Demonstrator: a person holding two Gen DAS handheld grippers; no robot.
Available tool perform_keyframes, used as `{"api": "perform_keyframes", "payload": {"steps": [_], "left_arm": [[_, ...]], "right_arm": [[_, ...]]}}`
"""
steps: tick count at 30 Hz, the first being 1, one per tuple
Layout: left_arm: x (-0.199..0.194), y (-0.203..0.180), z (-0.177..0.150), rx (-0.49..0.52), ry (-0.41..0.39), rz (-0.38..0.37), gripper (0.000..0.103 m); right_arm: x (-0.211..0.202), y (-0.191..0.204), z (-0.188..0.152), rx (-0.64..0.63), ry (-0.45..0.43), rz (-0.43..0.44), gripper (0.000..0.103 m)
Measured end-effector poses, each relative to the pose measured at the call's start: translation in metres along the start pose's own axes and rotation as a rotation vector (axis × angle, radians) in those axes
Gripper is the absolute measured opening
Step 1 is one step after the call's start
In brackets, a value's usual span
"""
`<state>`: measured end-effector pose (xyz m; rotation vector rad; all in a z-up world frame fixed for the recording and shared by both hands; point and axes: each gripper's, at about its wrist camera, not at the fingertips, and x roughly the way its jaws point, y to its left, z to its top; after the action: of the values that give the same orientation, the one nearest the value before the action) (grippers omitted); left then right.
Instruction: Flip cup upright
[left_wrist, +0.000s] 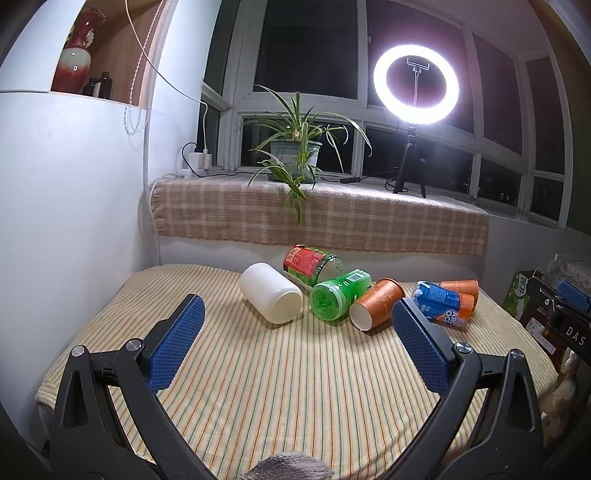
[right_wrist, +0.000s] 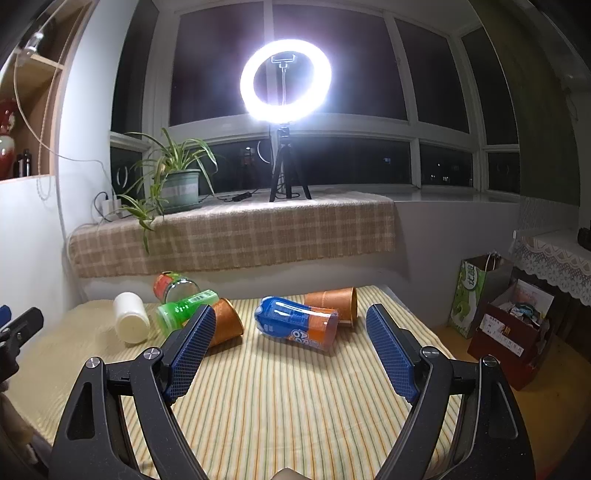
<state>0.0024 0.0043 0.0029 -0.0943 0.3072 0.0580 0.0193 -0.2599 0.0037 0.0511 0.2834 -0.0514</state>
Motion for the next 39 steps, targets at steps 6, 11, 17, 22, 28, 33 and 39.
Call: {"api": "perform_keyframes", "payload": {"steps": [6,11,17,22,28,33,39], "left_arm": [[0.0004,0.0007,-0.0005,-0.002,0.000,-0.002,0.103],[0.0006,0.0008,-0.0003,-0.001,0.000,-0.002,0.103],[0.0006,0.0007,-0.0004,0.000,0.000,-0.002,0.103],[0.0005,0.0004,-0.0002,0.000,0.000,-0.001,0.103],[0.0004,0.0005,-0.0003,0.000,0.000,-0.001,0.103],[0.0010,0.0015,-0.0009,0.000,0.001,-0.001,0.103],[0.0013,0.0010,-0.0014,-0.001,0.000,0.000,0.103]], "right_arm": [[0.0017,0.0004,0.0005,0.000,0.008,0.008,0.084],[0.0015,0.0012,-0.0008,0.000,0.013,0.012,0.084],[0.0007,0.0017,-0.0021,-0.001,0.013,0.013,0.084],[0.0017,0.0046,-0.0037,-0.005,0.024,0.018,0.084],[0.0025,0.0054,-0.0047,-0.006,0.027,0.020,0.084],[0.0039,0.0057,-0.0058,-0.004,0.035,0.023,0.084],[0.0057,0.0040,-0.0061,-0.003,0.041,0.025,0.084]]}}
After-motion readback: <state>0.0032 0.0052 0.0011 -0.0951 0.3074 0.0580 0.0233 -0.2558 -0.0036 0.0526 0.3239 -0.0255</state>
